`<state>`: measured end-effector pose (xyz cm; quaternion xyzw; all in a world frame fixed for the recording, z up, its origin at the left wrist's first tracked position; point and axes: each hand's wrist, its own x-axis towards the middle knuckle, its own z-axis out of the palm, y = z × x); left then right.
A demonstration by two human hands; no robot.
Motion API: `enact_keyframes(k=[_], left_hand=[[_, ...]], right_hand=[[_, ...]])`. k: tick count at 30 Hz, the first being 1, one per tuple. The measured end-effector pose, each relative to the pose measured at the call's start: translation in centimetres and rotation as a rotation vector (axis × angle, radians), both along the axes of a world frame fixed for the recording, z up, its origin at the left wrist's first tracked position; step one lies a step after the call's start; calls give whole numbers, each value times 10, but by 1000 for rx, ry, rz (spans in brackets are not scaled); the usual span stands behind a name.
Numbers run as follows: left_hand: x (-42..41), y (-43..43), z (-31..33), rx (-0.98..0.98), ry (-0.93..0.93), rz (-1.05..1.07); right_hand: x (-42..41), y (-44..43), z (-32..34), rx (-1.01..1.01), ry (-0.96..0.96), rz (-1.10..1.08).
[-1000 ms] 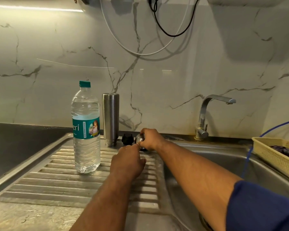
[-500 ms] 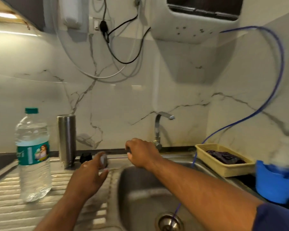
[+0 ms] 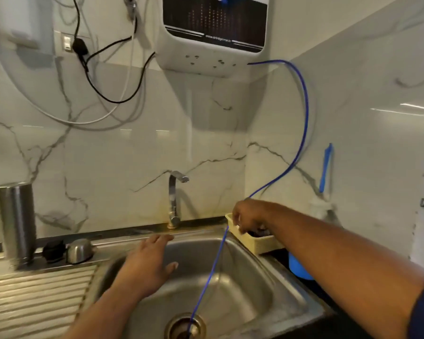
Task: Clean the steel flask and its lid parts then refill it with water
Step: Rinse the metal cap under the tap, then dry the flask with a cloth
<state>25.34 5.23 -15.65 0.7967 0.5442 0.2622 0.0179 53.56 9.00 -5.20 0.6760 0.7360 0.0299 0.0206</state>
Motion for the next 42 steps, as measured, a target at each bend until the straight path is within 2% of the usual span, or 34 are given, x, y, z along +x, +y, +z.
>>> enact_keyframes(k=[4,6,9,16,22,29,33,36,40,42], left_hand=[[51,7,-11,-5,-20,-92],[62,12,-22,-52,36,-109],[61,18,-32,-80,137,-135],[55,25,-32,-51,100,-173],[50,28,-35,-65,66,-160],[47,31,-26,-109,-1,-136],[43,28,-15,-113,-134,-105],[43,25,-7,-106,-246,-69],[40,15,4,-150,-785,-159],[39,5,12,-262,-971,-252]], right_hand=[[41,15,10,48,20,-130],[54,32,3,61,-15,-152],[58,56,-15,30,-70,-193],[53,92,-49,-82,-69,-231],[66,96,-44,251,28,-316],[81,86,46,575,152,-211],[74,68,105,715,328,-85],[54,47,134,713,331,19],[-6,9,143,473,165,189],[-43,-4,130,336,50,280]])
